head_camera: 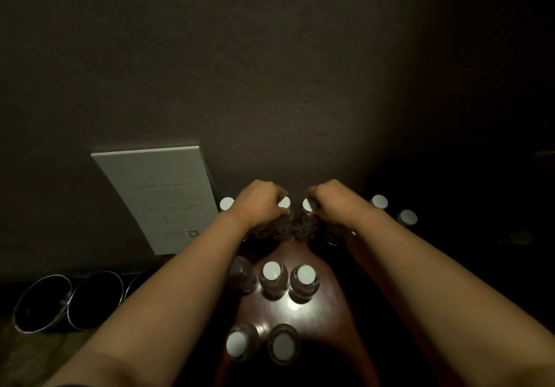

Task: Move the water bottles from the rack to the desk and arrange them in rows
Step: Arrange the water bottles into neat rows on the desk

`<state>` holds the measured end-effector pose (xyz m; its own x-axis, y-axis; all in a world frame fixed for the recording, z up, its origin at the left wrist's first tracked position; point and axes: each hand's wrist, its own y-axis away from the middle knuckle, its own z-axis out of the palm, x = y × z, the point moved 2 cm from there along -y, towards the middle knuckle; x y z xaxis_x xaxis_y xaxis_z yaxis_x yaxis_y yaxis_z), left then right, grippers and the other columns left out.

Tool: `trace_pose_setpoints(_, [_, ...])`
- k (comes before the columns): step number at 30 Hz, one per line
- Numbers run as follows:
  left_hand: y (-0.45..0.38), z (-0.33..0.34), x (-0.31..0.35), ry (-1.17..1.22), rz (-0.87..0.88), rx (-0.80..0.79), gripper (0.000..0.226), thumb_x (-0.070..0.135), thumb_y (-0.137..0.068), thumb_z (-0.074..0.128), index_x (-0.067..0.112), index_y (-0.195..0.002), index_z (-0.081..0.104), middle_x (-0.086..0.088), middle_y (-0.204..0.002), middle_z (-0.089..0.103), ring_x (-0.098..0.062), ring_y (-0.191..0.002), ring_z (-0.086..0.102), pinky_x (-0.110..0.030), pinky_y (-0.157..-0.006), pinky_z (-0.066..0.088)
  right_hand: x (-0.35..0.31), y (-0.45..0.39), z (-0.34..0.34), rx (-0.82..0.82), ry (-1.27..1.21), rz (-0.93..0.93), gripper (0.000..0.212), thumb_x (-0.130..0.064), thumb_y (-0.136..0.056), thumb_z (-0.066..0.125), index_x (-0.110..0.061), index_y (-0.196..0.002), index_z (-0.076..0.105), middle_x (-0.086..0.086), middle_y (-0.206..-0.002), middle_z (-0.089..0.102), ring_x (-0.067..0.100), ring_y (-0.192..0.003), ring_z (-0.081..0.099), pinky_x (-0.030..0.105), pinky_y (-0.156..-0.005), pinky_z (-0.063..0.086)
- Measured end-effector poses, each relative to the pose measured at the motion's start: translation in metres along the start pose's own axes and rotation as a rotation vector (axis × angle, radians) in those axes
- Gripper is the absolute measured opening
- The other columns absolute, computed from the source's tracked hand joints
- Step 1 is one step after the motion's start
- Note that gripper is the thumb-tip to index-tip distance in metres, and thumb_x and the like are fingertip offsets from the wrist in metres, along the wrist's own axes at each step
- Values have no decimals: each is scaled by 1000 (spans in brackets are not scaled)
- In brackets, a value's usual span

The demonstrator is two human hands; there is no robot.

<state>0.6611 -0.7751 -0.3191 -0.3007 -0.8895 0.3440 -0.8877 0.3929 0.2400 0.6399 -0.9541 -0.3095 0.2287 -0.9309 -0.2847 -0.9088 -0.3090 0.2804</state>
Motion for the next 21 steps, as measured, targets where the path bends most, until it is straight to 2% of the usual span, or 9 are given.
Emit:
trace_pose_setpoints(3, [-2,0,7,-49,5,6,43,40,-84,70,19,-121,67,-1,-108,70,-22,-101,63,-36,-84,53,0,0,-2,-4,-20,29,6,-15,-86,59,-17,-90,63,7,-91,66,28,-87,64,30,-69,46])
trace_pose_setpoints(4, [-3,1,10,-54,14,4,47,40,-83,70,20,-125,65,-1,-112,69,-22,-105,63,-36,-86,52,0,-1,-2,-11,-36,46,13,-18,-85,64,-17,-98,65,6,-95,67,27,-91,64,30,-71,47])
trace_pose_setpoints(7, [-5,5,19,-29,59,10,57,44,-81,72,25,-134,58,-1,-121,66,-22,-112,61,-36,-90,51,5,-1,-4,-85,-98,96,53,-24,-78,78,-24,-127,59,3,-112,67,23,-104,64,34,-87,53])
trace_pose_setpoints(9, [-8,8,26,18,99,39,58,46,-81,73,29,-134,58,-1,-127,64,-23,-116,59,-37,-93,50,13,4,-14,-71,-152,118,64,-28,-77,80,-25,-135,54,2,-120,67,21,-110,63,34,-95,51])
trace_pose_setpoints(13, [-15,17,37,19,145,16,57,40,-83,73,31,-136,56,2,-131,64,-20,-120,58,-37,-98,48,34,19,-37,9,-62,171,59,-33,-84,74,-20,-138,54,3,-128,64,19,-118,59,26,-97,44])
trace_pose_setpoints(16, [-19,20,39,45,131,-12,53,35,-83,75,32,-133,59,5,-126,67,-16,-115,61,-34,-95,50,46,31,-37,-32,-45,220,49,-29,-84,74,-22,-131,61,3,-127,65,20,-115,61,30,-96,49])
trace_pose_setpoints(19, [-22,20,39,51,117,-6,52,38,-80,77,31,-130,62,7,-121,69,-15,-112,63,-35,-94,51,49,37,-26,-63,-13,182,33,-22,-88,63,-22,-120,68,7,-118,69,25,-106,65,35,-91,53])
trace_pose_setpoints(21, [-22,20,38,38,104,9,53,42,-79,77,30,-128,63,6,-116,70,-16,-109,63,-34,-91,51,48,39,-22,-70,-4,164,32,-20,-90,58,-21,-121,67,9,-118,69,27,-106,65,35,-91,53])
